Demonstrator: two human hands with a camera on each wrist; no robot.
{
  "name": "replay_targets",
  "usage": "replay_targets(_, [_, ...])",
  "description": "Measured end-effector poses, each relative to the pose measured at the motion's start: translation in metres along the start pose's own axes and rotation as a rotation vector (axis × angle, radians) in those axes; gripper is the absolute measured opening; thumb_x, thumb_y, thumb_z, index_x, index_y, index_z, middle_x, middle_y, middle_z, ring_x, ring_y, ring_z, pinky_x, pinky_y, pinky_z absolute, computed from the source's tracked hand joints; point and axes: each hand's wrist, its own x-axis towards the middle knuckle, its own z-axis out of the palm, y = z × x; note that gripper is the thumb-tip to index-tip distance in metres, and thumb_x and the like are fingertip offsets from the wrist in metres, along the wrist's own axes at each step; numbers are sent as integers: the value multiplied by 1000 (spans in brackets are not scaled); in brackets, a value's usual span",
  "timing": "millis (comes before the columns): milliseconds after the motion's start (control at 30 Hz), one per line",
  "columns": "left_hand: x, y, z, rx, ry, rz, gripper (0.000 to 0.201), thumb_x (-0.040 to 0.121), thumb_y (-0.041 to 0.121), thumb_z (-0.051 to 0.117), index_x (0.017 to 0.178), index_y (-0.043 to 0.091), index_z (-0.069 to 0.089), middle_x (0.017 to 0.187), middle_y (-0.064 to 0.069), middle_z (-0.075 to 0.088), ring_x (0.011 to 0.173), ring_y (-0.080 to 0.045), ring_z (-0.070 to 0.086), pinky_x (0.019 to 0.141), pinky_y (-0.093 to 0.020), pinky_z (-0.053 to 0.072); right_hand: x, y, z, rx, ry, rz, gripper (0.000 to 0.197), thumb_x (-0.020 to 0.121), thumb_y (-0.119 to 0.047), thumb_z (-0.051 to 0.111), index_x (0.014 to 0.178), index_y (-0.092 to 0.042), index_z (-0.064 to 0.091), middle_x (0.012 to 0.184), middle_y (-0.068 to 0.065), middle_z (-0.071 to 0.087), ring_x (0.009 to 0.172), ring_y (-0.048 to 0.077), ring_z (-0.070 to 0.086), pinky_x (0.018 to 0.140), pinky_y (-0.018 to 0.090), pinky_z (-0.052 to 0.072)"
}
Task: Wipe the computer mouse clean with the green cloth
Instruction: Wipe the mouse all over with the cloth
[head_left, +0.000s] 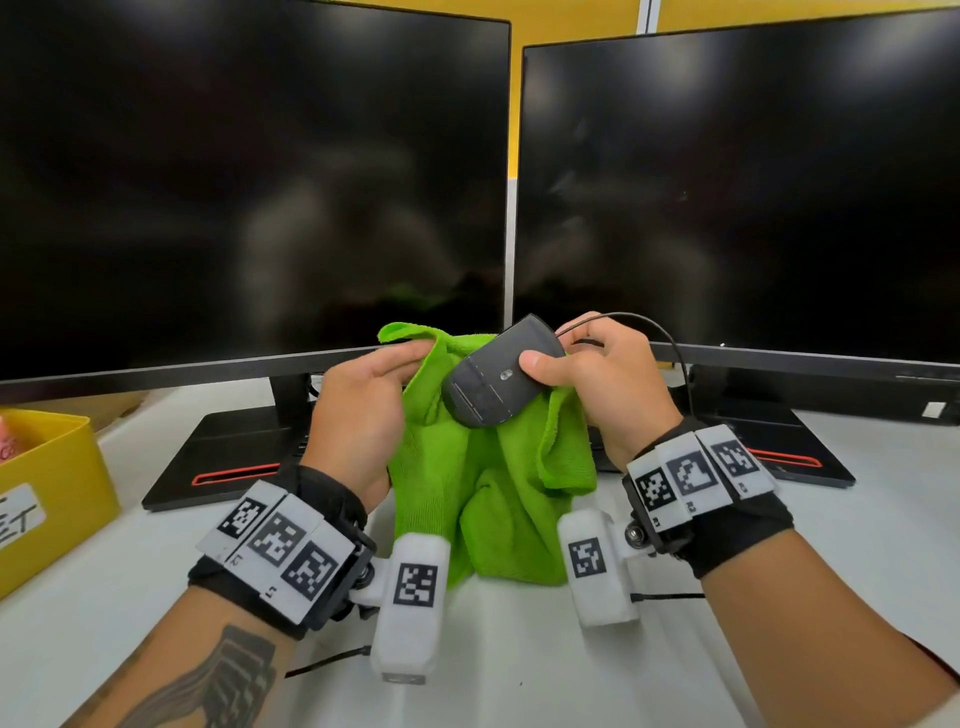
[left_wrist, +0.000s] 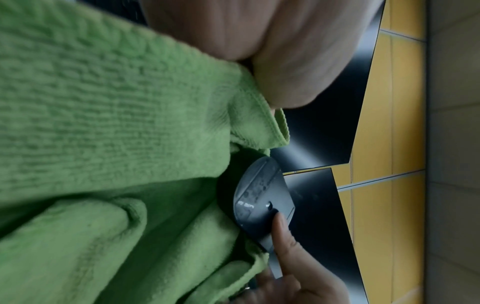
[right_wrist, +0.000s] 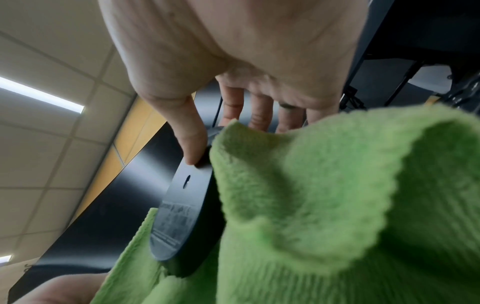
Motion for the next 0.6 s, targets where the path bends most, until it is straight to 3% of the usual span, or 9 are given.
replay_targets(67, [-2,0,-1,-24,-35,34,48,92,-24,47,109,9,77,114,-16,80,105,-34,78,83,-40,66,0,0,-1,-10,21,-18,31,71,-2,88,91,1,65,78,10,73,85,31,75,88,50,61])
replay_targets(133, [-3,-1,-3,-19,-90,73,50,90,-24,58,117,14,74,118,-9,80,104,-30,78,77,-38,67,1,1,0,-26,40,-21,37,64,-11,90,88,-3,64,74,8,69,84,33,73,88,56,60])
replay_targets(267, [-2,-8,-5,-2,-191,73,72,78,-16,80,140,11,56,129,-12,75,95,-24,79,80,-39,66,1,0,4,7,67,2,39,56,-20,87,82,-9,60,77,13,70,89,42,73,81,58,61])
replay_targets(367, [-5,-13,-3,104,-288,76,77,67,2,94,136,5,61,130,-13,76,115,-29,76,95,-44,63,-4,1,13,25,38,13,38,57,-17,87,78,-11,56,74,16,71,78,38,73,71,49,59])
replay_targets(467, [-10,-11,1,165,-313,169,66,70,8,87,133,6,66,124,-11,79,116,-29,75,98,-51,62,-8,2,22,13,6,-11,39,62,-11,88,79,-10,53,78,22,73,73,33,73,66,42,55])
replay_targets(600, [-10,-5,2,214,-293,301,54,76,5,86,128,5,68,120,-8,80,114,-24,76,98,-45,62,-7,0,16,66,-10,-4,34,77,4,83,83,-7,52,64,1,67,57,14,68,53,25,48])
